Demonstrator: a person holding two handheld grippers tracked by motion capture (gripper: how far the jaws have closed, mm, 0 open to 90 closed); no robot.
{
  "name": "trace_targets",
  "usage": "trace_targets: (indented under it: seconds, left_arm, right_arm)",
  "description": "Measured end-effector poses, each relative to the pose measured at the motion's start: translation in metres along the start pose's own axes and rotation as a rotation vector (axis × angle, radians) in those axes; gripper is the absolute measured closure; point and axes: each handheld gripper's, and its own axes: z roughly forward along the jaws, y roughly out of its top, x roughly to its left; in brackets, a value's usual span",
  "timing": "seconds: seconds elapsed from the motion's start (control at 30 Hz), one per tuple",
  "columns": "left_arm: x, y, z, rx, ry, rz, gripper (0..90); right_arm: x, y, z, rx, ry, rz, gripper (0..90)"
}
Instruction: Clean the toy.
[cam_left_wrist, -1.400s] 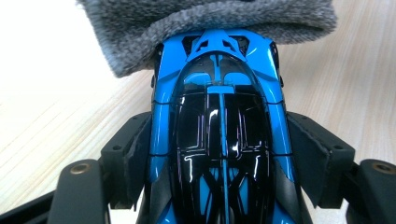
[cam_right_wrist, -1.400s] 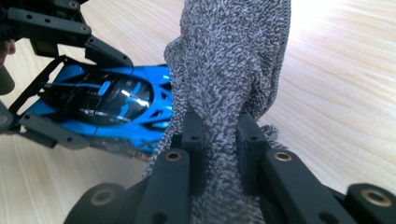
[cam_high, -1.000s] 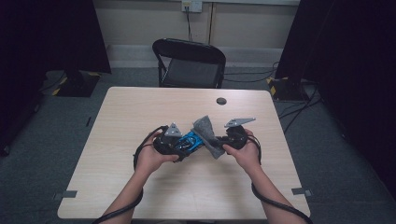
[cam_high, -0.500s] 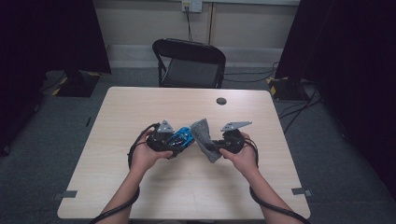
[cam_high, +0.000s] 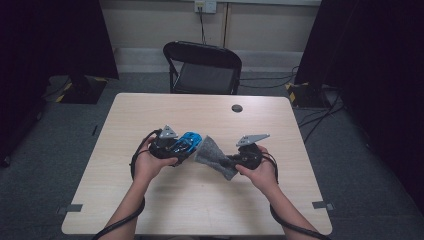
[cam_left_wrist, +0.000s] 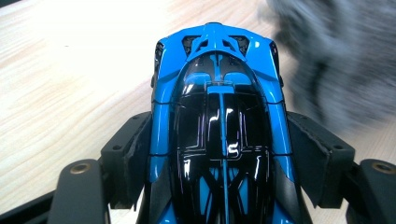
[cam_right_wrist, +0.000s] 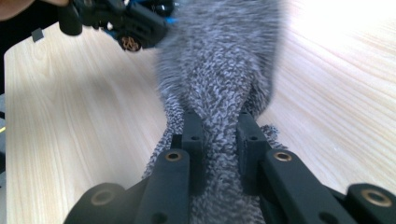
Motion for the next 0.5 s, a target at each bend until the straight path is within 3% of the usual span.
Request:
trace_targets:
  seconds: [0.13,0.27,0.33,0.5]
  left_arm:
    - [-0.002,0.003,-0.004,-0.01,0.003,0.003,28.1]
    - [-0.009,0.009,-0.006,-0.021,-0.013,0.021,28.1]
    - [-0.011,0.011,-0.007,-0.023,-0.015,0.029,28.1]
    - [-0.024,0.021,-0.008,-0.046,-0.034,0.06,28.1]
  right_arm:
    - [-0.007,-0.003,-0.008,-0.02,-0.035,0.025,76.9]
    - [-0.021,-0.005,-0.014,-0.043,-0.107,0.082,76.8]
    - [-0.027,-0.005,-0.013,-0.048,-0.146,0.114,76.8]
    - [-0.034,-0.004,-0.007,-0.073,-0.183,0.17,76.9]
